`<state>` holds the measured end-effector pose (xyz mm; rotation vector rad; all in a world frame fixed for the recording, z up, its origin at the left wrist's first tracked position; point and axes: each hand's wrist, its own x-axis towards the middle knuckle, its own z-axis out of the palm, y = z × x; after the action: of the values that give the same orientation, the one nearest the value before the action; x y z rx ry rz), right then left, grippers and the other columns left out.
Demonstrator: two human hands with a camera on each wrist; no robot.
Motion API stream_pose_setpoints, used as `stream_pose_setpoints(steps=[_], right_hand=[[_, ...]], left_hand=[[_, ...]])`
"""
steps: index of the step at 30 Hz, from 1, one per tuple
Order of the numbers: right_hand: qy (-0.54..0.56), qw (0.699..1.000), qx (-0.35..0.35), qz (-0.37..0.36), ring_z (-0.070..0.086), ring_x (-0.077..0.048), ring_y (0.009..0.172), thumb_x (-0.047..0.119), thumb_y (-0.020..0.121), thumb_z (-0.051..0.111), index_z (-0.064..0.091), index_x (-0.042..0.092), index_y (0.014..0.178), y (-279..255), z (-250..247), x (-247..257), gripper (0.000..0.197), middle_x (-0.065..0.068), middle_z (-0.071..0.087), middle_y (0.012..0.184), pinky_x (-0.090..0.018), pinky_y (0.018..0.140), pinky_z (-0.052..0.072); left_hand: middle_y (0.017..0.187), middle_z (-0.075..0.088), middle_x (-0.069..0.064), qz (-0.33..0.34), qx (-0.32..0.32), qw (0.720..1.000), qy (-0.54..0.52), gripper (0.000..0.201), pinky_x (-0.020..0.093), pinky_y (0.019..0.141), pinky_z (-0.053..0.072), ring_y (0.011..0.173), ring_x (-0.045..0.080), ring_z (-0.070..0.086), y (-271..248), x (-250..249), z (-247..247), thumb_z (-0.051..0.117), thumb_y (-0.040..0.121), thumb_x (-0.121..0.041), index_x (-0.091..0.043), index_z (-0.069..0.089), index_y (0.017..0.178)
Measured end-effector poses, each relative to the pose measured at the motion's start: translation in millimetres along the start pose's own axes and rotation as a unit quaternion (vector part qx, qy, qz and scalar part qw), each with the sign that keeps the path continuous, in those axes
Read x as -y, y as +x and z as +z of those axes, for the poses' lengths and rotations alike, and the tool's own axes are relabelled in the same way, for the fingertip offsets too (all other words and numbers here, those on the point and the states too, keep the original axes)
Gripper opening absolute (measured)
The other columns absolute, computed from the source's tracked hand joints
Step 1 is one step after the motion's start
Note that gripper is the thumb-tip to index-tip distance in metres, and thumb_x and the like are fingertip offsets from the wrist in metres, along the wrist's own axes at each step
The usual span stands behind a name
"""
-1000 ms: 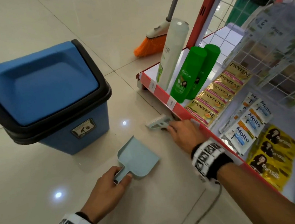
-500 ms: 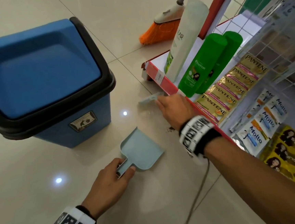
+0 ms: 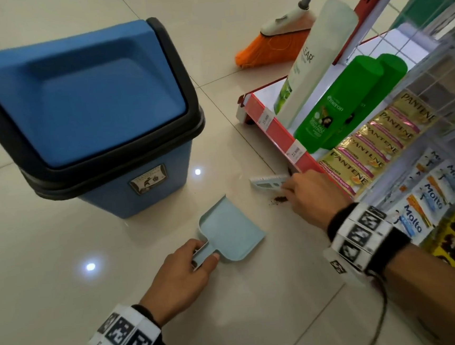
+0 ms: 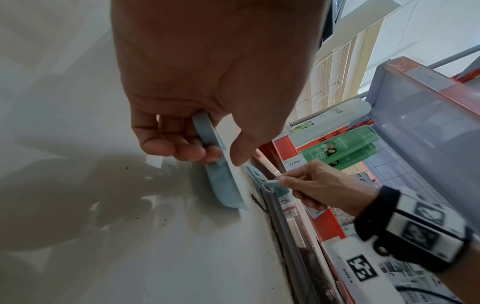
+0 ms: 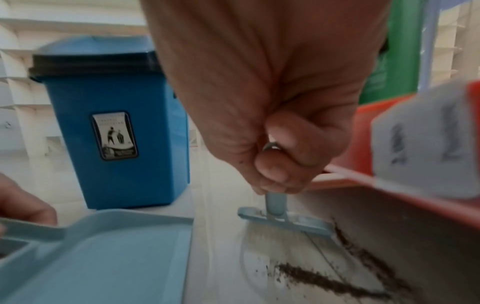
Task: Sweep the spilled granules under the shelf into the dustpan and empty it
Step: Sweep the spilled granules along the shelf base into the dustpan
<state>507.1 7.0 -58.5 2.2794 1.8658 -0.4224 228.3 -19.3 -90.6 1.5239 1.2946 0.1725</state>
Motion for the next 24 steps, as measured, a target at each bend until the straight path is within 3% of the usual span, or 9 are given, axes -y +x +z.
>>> stream_pose_setpoints(steps=[3,6,12,15,18,20,24], right_hand=[[0.031,0.996,-0.066,-0.051,0.058,-0.016,0.06,0.026,0.103,0.044,0.067,0.014,0.081,1,-17,6,0.034,-0.003,0.06,0.068,-0.034,0.066,0.055],[0.005,0.991,-0.107,-0.075,0.061,-0.028,0.067,0.023,0.102,0.042,0.068,0.01,0.091,31,-27,26,0.032,-0.01,0.063,0.074,-0.041,0.067,0.056],[-0.061,0.995,-0.071,-0.017,0.062,-0.027,0.075,0.014,0.103,0.04,0.065,0.006,0.097,71,-16,43,0.027,-0.009,0.057,0.082,-0.038,0.073,0.056],[-0.054,0.998,0.0,-0.013,0.064,-0.026,0.08,0.019,0.104,0.04,0.067,0.008,0.106,48,-7,24,0.029,-0.009,0.063,0.09,-0.041,0.077,0.058],[-0.013,0.999,0.044,-0.007,0.062,-0.016,0.077,0.028,0.103,0.045,0.069,0.015,0.107,5,-3,2,0.028,-0.005,0.066,0.094,-0.03,0.076,0.057],[-0.005,0.999,0.027,-0.033,0.061,-0.015,0.071,0.031,0.103,0.044,0.07,0.016,0.099,-18,-10,-9,0.03,-0.005,0.067,0.088,-0.029,0.071,0.056],[0.009,0.996,-0.053,-0.077,0.06,-0.019,0.069,0.033,0.102,0.044,0.069,0.017,0.091,-19,-23,-12,0.032,-0.003,0.065,0.077,-0.039,0.066,0.056]], left_hand=[[0.092,0.066,0.001,0.0,0.007,1.0,0.002,0.02,0.038,0.077,0.051,0.083,0.02,0.061,5,0,1,0.051,0.096,-0.04,-0.023,0.06,0.101],[0.092,0.066,0.001,-0.001,0.014,1.0,0.007,0.019,0.04,0.079,0.051,0.082,0.02,0.062,9,0,2,0.049,0.098,-0.039,-0.024,0.059,0.102],[0.088,0.066,-0.002,-0.012,0.005,1.0,0.014,0.016,0.035,0.075,0.051,0.08,0.017,0.062,5,4,0,0.051,0.097,-0.036,-0.023,0.06,0.1],[0.086,0.069,-0.004,-0.01,0.011,1.0,0.013,0.012,0.036,0.077,0.052,0.081,0.017,0.064,2,6,-2,0.053,0.096,-0.031,-0.022,0.061,0.096],[0.091,0.068,0.0,-0.014,0.015,1.0,0.016,0.015,0.039,0.081,0.051,0.085,0.021,0.064,2,6,-1,0.052,0.096,-0.031,-0.019,0.061,0.101],[0.095,0.066,0.003,-0.013,0.019,0.999,0.022,0.019,0.039,0.081,0.051,0.087,0.023,0.062,2,5,1,0.05,0.097,-0.033,-0.018,0.06,0.105],[0.096,0.064,0.001,-0.011,0.027,0.999,0.03,0.02,0.036,0.077,0.049,0.084,0.02,0.06,4,2,6,0.049,0.098,-0.034,-0.018,0.058,0.103]])
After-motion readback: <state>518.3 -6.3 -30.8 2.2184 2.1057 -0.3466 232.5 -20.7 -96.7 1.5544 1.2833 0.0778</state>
